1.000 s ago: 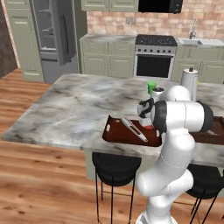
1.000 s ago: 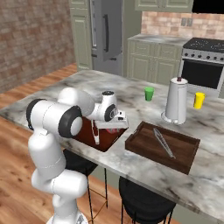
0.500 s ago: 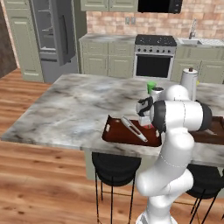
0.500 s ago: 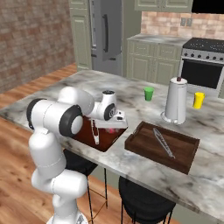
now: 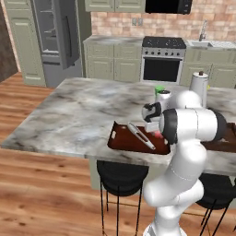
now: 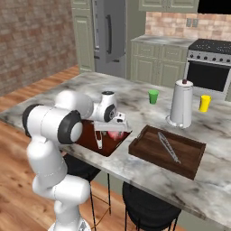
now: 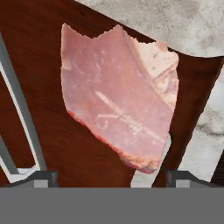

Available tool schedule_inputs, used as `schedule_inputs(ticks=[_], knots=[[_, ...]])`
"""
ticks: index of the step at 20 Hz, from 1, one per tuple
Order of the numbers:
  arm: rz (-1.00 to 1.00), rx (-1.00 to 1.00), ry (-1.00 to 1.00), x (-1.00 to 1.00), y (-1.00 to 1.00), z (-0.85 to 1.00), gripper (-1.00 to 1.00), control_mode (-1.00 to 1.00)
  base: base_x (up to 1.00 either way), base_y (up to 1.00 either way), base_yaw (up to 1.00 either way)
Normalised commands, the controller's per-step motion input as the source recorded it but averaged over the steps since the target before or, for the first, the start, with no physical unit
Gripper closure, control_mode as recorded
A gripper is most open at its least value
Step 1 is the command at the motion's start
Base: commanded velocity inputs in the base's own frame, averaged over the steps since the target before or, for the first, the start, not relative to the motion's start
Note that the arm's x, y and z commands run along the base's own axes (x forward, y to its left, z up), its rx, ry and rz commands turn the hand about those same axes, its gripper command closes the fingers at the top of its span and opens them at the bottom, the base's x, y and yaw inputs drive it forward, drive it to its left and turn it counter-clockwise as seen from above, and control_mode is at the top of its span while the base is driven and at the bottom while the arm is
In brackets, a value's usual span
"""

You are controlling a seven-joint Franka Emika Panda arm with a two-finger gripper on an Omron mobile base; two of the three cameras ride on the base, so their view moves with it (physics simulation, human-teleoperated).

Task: Gather the corn and carrot from the fridge and place them on a tray on the dining counter. Then gather the chicken drumstick and steak from the fridge and place them on the other tray.

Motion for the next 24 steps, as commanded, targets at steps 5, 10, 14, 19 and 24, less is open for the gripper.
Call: schedule_inputs(ticks=[5,10,14,19,24], knots=[[-0.08,0.00,-0.04,-0.57,0.00,0.55,-1.00,-1.00,0.00,0.00,0.00],[-0.15,0.00,-0.01,-0.62,0.02,0.71,-1.00,-1.00,0.00,0.00,0.00],[-0.38,0.01,0.02,-0.54,0.42,0.53,-1.00,-1.00,0.00,0.00,0.00],[-0.43,0.04,-0.01,-0.80,0.75,0.58,-1.00,-1.00,0.00,0.00,0.00],[-0.22,0.00,0.00,-0.94,0.50,0.78,-1.00,-1.00,0.00,0.00,0.00]])
